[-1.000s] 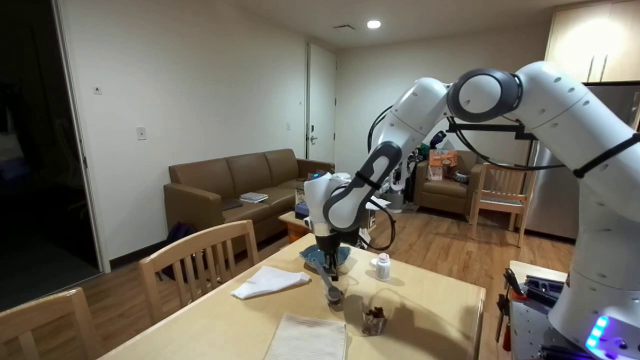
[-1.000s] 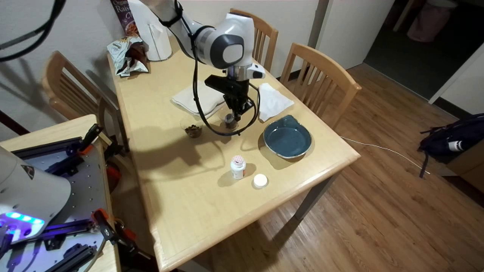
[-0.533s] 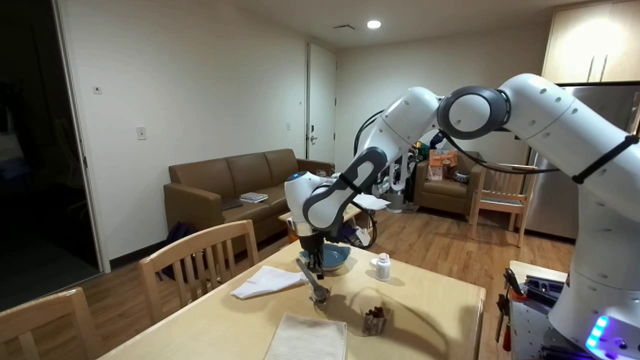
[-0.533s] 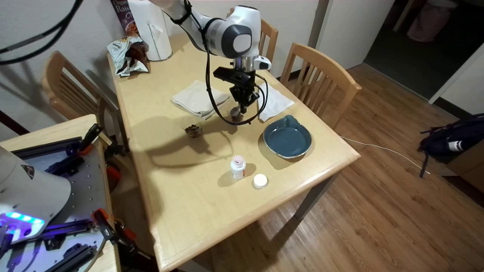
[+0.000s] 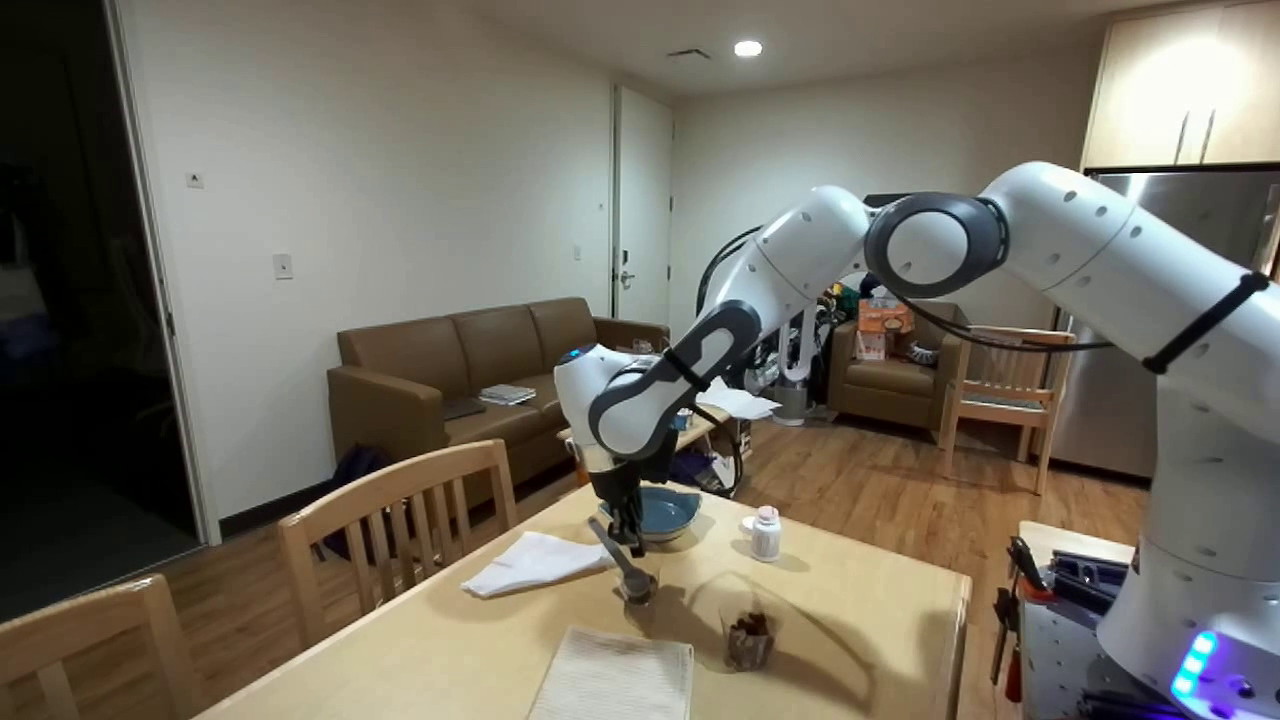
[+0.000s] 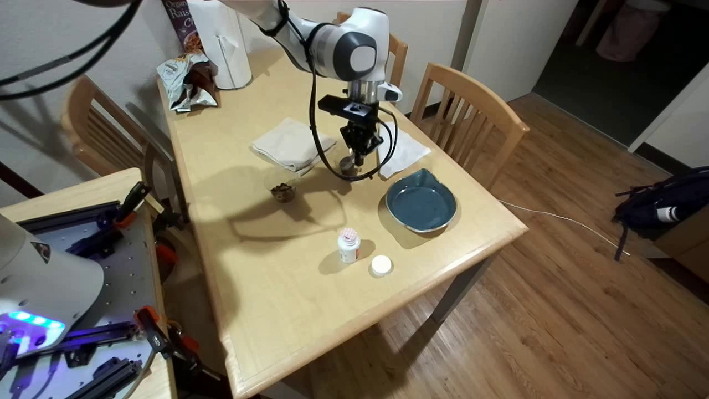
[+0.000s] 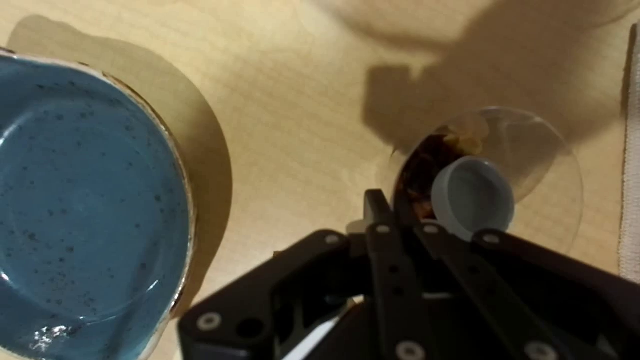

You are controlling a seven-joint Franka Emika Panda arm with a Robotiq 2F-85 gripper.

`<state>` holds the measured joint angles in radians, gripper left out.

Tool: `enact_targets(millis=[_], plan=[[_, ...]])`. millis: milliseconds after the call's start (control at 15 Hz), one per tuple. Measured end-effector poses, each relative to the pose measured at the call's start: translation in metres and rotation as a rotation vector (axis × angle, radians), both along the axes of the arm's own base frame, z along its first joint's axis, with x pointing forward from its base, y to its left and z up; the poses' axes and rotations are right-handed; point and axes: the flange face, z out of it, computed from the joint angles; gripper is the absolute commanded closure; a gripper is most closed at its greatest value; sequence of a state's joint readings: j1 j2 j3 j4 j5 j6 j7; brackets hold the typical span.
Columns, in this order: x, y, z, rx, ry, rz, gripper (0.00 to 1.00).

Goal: Take the spoon from the bowl and put it in the cup, then move the two cups slightly forward

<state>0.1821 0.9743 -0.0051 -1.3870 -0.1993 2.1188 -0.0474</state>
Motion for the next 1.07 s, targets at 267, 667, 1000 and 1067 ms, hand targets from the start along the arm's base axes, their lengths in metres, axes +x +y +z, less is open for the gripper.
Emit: enact_targets(millis=[267, 667, 1000, 1067], plan=[[0.002, 0.0, 0.001, -0.036, 0.02, -0.054, 0.96], [-0.001, -0.001, -0.002, -0.082, 0.074, -0.123, 0.61], [-0.006, 0.001, -0.015, -0.094, 0.117, -0.146, 0.29], [-0.007, 0.001, -0.017, -0.096, 0.122, -0.151, 0.22]])
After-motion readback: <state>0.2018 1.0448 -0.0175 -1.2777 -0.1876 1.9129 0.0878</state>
